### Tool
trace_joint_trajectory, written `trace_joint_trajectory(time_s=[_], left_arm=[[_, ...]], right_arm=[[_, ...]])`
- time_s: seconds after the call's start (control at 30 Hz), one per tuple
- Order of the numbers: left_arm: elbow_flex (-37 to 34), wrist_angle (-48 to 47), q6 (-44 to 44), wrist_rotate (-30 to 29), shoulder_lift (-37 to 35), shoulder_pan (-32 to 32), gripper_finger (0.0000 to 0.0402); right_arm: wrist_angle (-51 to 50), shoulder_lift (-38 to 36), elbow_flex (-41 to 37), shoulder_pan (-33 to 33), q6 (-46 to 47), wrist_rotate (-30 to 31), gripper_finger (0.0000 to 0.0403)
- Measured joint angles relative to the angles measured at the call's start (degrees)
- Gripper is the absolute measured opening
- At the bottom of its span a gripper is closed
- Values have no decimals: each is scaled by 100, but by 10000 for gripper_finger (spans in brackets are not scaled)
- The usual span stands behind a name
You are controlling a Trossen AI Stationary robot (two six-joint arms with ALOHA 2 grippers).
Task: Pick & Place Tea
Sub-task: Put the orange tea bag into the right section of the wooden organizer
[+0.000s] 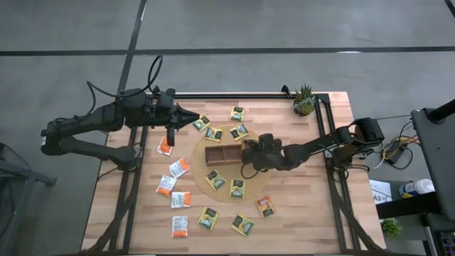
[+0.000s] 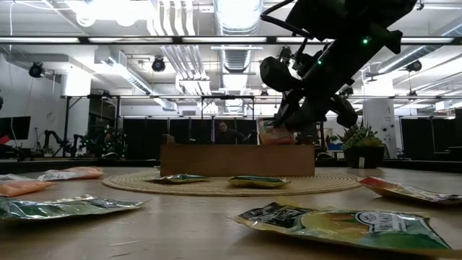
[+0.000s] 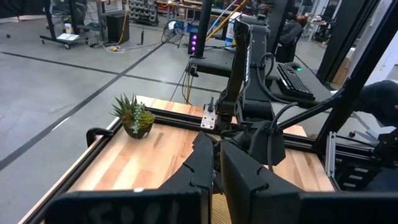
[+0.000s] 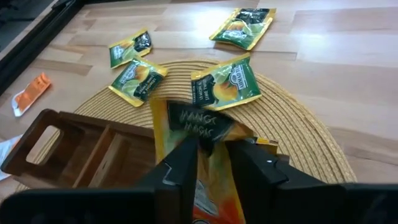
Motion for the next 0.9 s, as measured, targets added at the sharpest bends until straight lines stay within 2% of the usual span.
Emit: trace_joint_trajectory(time_s=[0.2,0.43,0.63,0.73,0.9], left_arm=[[0,2,0,0,-110,0,26],[0,2,0,0,-226,0,26],[0,1,-1,-2,-248,0,26],[0,-2,-2,-2,-249,0,26],[0,-2,-7,-2,-250,0,26]], right_arm=[[-3,0,0,0,-2,-44,119],[-3,-85,0,0,-12,-44,125],[-3,-435,0,0,-494,-71,123],[-2,-565,0,-11,-874,-341,123],[0,-746,0,-174,-1438,-1226,123]])
